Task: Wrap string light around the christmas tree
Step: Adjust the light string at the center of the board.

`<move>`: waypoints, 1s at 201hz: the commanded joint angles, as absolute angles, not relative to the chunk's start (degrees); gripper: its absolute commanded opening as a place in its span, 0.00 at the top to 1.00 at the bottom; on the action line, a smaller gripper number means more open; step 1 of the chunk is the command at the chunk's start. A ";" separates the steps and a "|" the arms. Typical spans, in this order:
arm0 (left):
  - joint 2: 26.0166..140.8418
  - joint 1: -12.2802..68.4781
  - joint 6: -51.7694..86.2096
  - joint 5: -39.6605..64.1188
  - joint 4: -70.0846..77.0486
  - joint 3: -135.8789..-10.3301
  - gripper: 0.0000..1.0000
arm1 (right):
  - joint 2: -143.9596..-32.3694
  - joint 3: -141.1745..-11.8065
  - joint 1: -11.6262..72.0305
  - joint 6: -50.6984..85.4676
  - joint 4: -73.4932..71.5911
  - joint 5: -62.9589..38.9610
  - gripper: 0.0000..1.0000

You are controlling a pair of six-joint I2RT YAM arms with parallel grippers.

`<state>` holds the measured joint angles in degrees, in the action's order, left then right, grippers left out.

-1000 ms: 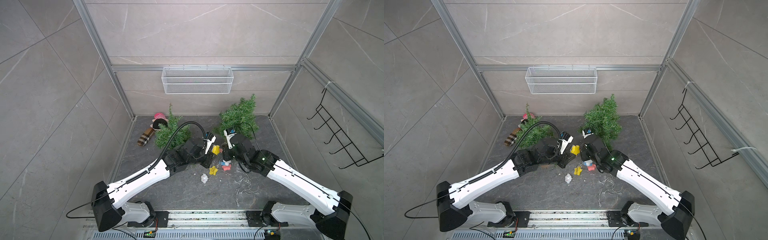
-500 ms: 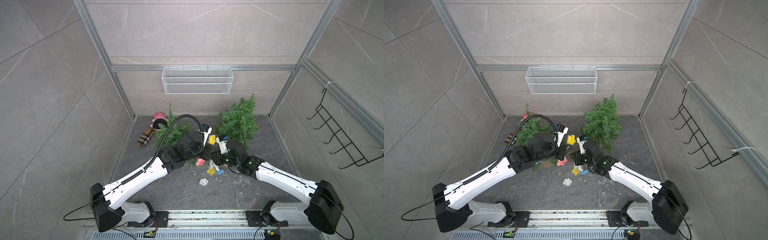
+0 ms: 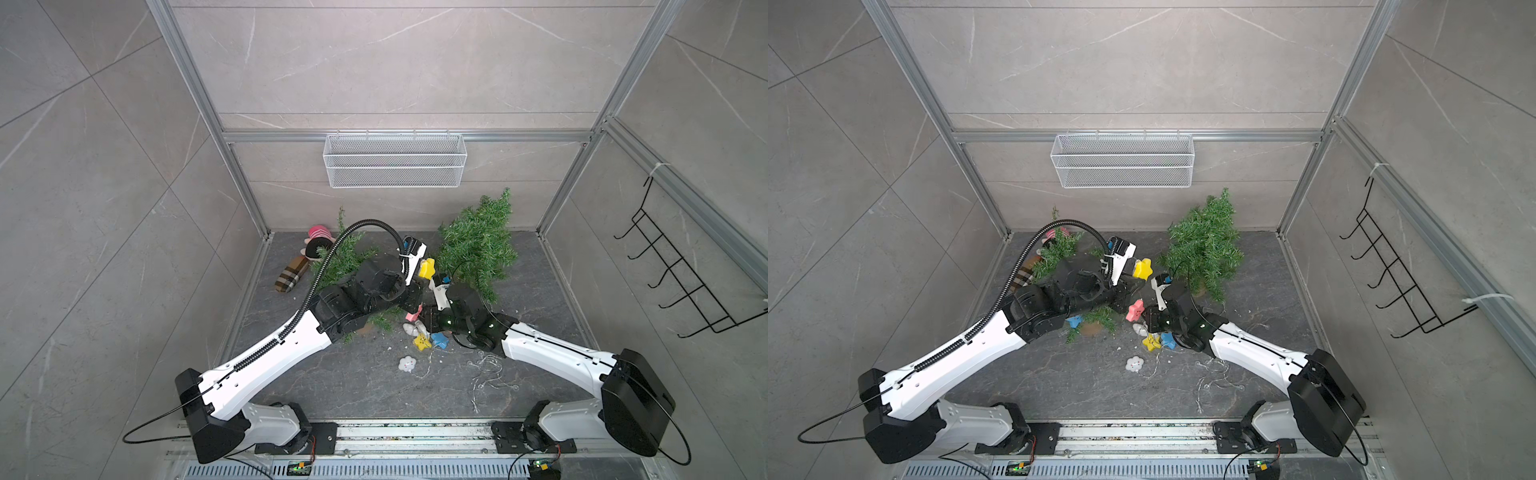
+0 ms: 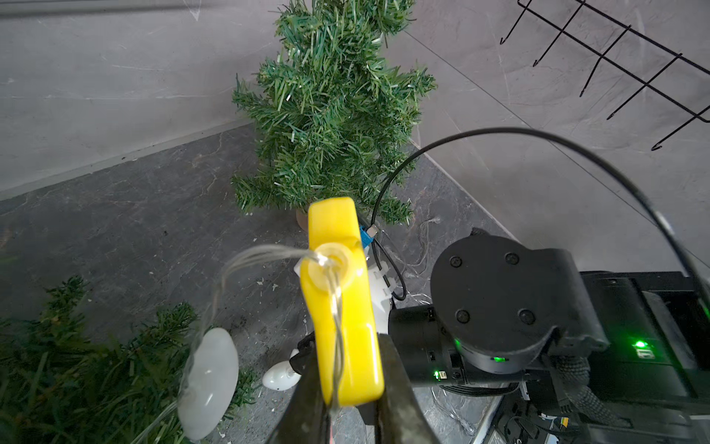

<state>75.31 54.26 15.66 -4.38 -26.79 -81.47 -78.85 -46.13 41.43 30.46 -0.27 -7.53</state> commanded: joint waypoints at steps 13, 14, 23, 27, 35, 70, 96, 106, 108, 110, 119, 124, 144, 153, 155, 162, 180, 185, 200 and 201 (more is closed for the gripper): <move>74.63 54.08 14.21 -4.35 -24.79 -84.36 1.00 | -78.29 -45.31 41.48 30.11 0.04 -5.43 0.99; 74.63 54.11 14.22 -4.46 -24.83 -84.32 1.00 | -77.95 -45.29 41.48 30.13 0.07 -5.39 0.99; 74.52 54.10 14.40 -5.03 -25.22 -83.54 1.00 | -74.86 -45.20 41.48 30.38 0.71 -4.98 1.00; 74.36 54.11 14.53 -5.29 -25.24 -82.98 1.00 | -73.30 -45.34 41.53 30.20 1.35 -4.72 1.00; 73.85 53.86 14.90 -5.77 -25.01 -81.54 1.00 | -70.54 -46.25 41.41 30.02 2.61 -5.86 1.00; 74.05 52.38 16.62 -5.42 -23.90 -78.48 1.00 | -67.01 -53.70 41.35 29.42 3.86 -17.61 1.00; 73.37 52.20 16.19 -8.04 -24.36 -78.57 1.00 | -70.89 -60.87 41.14 27.54 15.08 -2.55 1.00; 72.83 52.10 16.11 -9.08 -24.93 -78.37 1.00 | -73.40 -66.24 41.10 25.32 22.06 3.46 1.00; 72.70 52.07 16.09 -9.23 -25.06 -78.26 1.00 | -73.50 -66.72 41.08 24.72 22.39 4.10 1.00; 72.58 52.04 16.11 -9.25 -25.16 -78.12 1.00 | -73.48 -66.98 41.05 24.11 22.32 4.67 1.00; 72.30 51.88 16.48 -9.84 -25.65 -77.20 1.00 | -72.32 -66.76 41.05 21.99 18.78 4.31 1.00; 72.26 51.69 16.91 -9.67 -25.83 -76.58 1.00 | -72.20 -67.15 41.04 20.98 16.81 2.47 1.00; 72.41 51.14 18.86 -9.39 -25.94 -73.86 1.00 | -79.92 -78.17 41.13 18.09 27.61 -0.83 1.00; 72.21 51.15 19.32 -10.28 -26.01 -73.40 1.00 | -79.73 -76.98 41.06 19.00 26.00 -0.22 1.00; 72.08 51.15 19.33 -10.46 -26.01 -73.35 1.00 | -78.99 -75.82 41.05 19.27 24.60 -0.36 1.00; 71.43 51.19 19.59 -10.56 -25.93 -73.41 1.00 | -75.74 -70.55 40.75 20.73 17.72 -1.69 1.00; 69.65 50.98 18.69 -11.31 -24.38 -74.40 1.00 | -73.50 -64.66 40.08 24.16 13.67 -3.86 1.00; 69.44 51.08 18.25 -11.33 -24.22 -75.27 1.00 | -74.34 -64.65 40.08 24.08 15.66 -3.58 1.00; 69.96 51.05 16.17 -10.63 -23.84 -78.85 1.00 | -74.33 -59.86 39.77 26.36 14.13 -2.19 0.99; 70.01 51.06 16.08 -10.50 -23.83 -79.11 1.00 | -74.08 -59.33 39.75 26.54 13.75 -2.28 0.99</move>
